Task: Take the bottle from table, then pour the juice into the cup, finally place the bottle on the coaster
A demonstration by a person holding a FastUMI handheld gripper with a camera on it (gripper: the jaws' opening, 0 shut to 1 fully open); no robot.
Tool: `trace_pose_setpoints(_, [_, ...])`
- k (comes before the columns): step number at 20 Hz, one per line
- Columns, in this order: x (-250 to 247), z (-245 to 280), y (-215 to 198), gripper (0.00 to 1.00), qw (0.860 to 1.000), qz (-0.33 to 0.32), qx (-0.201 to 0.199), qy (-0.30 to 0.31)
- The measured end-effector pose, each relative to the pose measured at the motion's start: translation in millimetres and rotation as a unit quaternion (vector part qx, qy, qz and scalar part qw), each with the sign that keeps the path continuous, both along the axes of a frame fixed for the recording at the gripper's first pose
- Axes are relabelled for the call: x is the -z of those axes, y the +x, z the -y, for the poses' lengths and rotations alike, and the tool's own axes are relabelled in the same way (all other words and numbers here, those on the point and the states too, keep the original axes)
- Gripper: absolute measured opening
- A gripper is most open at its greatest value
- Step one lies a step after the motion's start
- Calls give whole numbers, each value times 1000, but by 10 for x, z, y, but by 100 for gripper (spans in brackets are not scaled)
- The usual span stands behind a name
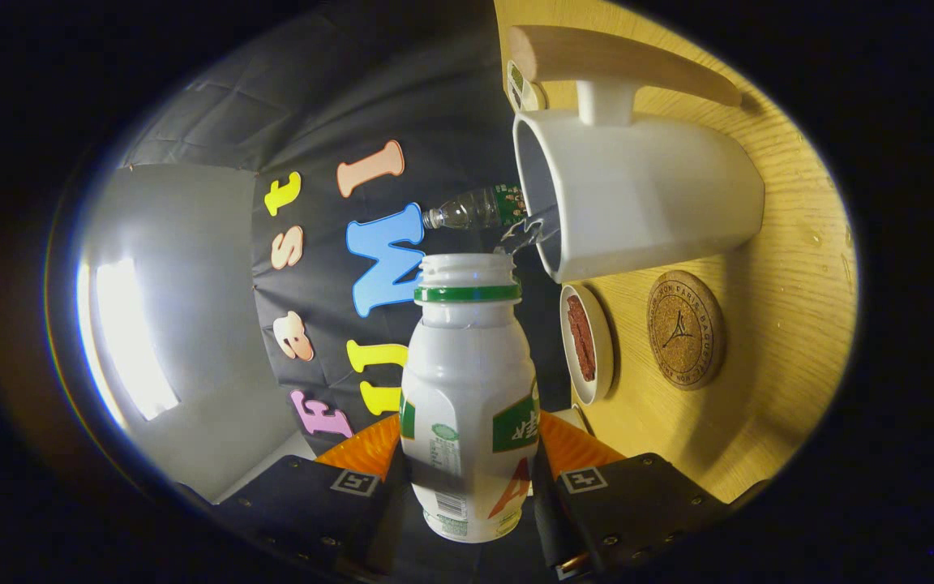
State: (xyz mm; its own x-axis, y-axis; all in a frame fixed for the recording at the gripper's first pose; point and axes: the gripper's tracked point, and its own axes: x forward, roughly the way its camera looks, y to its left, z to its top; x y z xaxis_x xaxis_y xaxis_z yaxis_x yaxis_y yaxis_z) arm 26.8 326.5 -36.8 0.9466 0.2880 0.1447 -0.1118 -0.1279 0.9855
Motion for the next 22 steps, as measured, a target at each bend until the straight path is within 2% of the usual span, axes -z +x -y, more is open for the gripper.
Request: trace_pose_setpoints(22, [-39, 64, -14, 66, 999, 4, 10, 38])
